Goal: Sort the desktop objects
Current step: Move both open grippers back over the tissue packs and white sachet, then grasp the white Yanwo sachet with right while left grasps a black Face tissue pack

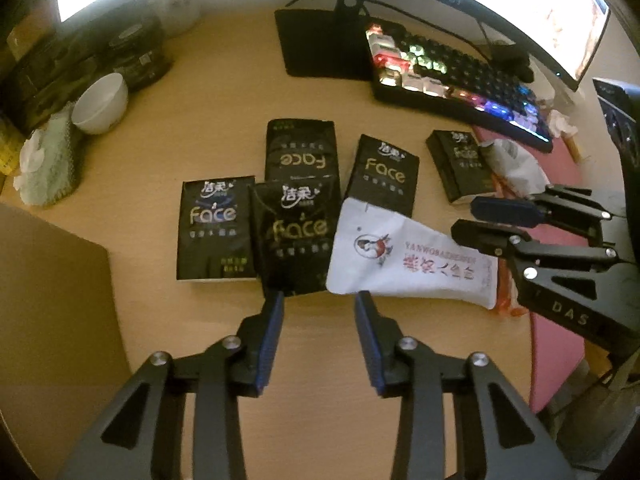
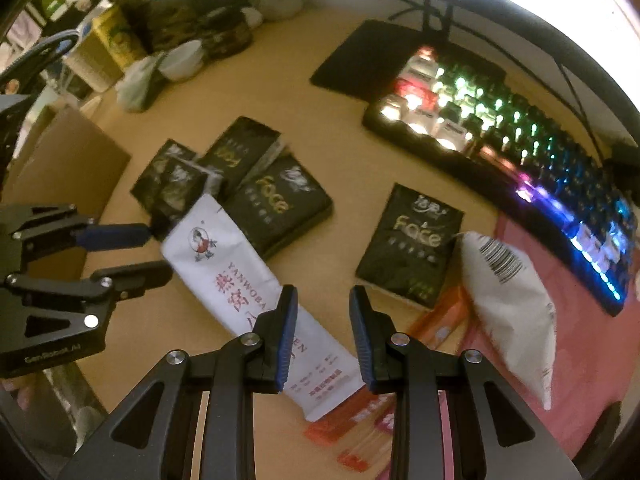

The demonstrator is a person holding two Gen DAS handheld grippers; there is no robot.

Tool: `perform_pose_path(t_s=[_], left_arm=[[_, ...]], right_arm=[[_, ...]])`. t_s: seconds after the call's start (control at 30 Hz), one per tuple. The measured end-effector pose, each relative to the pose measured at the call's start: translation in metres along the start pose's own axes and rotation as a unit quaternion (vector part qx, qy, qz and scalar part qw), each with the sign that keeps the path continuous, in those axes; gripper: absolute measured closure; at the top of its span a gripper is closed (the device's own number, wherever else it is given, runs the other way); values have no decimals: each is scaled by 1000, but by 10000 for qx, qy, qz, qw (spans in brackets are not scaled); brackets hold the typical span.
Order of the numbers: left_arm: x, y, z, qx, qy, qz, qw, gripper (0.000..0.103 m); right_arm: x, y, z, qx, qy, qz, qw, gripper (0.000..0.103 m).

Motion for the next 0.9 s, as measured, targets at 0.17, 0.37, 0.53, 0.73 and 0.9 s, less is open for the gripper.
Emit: perform_pose_path(t_s=[0.17, 0.37, 0.53, 0.73, 0.9], left_arm=[[1, -7, 2, -100, 24, -74, 9999, 40], [8, -23, 3, -169, -19, -102, 9998, 40], [14, -38, 7, -260, -113, -129, 9995, 40], [24, -42, 3, -234, -176, -53, 9996, 38], [25, -31, 2, -54, -267, 99, 9996, 46]], right_arm=[[-5, 0, -8, 49, 162, -59, 9998, 74], [7, 16, -15, 64, 167, 118, 9998, 74], [13, 26, -15, -18, 71, 241, 9997, 74], [7, 37, -7, -101, -72, 225, 9997, 74], [5, 38, 0, -179, -114, 160, 9996, 74]])
Point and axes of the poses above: each gripper's, at about its wrist camera, not at the fingertips, and x roughly the way its jaws point, z to its left, y to its underside, the point moved 10 cm from there along x, roughly the way its jaws point
